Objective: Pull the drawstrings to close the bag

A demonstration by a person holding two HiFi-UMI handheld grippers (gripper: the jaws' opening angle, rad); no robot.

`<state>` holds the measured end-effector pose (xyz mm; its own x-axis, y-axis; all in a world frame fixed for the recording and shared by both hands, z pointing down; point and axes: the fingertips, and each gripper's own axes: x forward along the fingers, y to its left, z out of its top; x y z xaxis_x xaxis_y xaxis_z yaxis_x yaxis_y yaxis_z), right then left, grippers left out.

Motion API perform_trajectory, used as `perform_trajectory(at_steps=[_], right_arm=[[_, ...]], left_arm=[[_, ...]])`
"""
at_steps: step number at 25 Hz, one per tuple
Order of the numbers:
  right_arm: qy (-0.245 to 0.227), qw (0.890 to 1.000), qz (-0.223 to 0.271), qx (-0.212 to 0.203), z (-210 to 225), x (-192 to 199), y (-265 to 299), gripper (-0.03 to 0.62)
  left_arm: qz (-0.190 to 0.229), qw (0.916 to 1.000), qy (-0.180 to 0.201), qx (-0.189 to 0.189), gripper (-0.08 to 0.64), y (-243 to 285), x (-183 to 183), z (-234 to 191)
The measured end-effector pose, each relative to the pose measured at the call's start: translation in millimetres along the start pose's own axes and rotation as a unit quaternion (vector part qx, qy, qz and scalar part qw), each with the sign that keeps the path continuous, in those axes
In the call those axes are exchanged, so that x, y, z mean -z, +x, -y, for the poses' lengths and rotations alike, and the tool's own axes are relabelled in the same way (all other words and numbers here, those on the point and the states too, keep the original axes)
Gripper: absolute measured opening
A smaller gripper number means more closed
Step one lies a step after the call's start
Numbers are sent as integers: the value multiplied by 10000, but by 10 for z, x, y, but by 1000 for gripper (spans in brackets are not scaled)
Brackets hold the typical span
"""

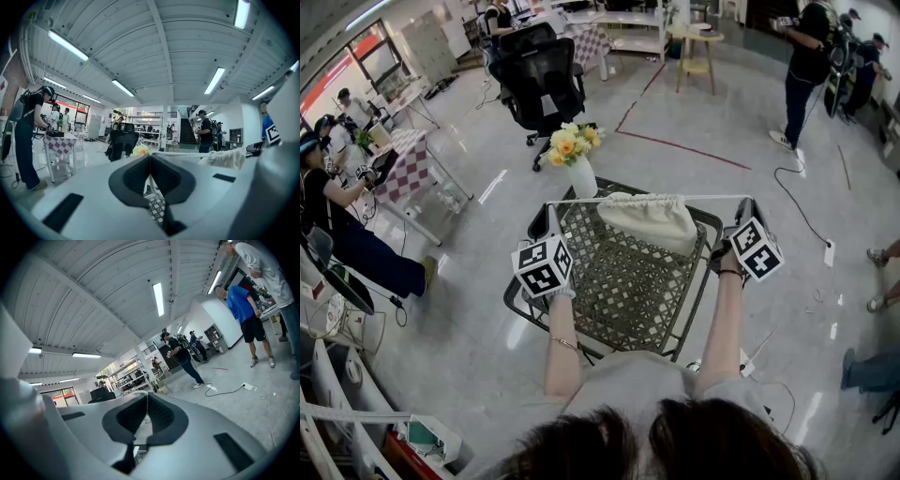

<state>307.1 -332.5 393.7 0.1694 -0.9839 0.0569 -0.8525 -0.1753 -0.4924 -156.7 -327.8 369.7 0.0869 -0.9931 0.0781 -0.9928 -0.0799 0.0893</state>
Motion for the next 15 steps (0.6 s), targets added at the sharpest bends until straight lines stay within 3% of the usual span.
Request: perform_trajectory(at_steps=[11, 15], right_arm=[[-79, 9999, -12, -89, -38, -1, 10, 25], [-503, 9985, 6, -212, -154, -27, 4, 25]], left_arm=[[-17, 9999, -63, -88, 29, -14, 14, -75], [-15, 9999, 64, -154, 29, -39, 1, -134]])
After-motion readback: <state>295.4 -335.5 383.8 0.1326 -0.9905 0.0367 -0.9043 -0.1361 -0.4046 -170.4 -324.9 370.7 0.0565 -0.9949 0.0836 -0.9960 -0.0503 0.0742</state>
